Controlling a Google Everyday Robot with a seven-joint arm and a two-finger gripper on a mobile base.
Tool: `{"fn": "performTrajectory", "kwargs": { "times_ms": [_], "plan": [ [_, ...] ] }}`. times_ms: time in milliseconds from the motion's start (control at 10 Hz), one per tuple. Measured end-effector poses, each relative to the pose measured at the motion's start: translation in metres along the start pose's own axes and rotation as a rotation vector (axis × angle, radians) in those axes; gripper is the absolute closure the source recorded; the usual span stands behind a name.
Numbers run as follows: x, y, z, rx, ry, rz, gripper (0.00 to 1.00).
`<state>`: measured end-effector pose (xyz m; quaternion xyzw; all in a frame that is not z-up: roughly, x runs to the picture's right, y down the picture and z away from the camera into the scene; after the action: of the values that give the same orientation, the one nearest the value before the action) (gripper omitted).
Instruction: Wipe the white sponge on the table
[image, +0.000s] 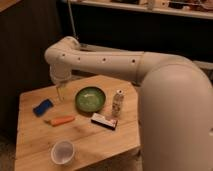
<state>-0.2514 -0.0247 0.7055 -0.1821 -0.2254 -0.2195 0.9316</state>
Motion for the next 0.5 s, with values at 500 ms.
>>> {"fn": "performTrajectory", "kwargs": {
  "times_ms": [500],
  "plan": [
    [-0.049, -0.085, 0.040, -0.066, -0.003, -0.427, 0.20]
  ]
}}
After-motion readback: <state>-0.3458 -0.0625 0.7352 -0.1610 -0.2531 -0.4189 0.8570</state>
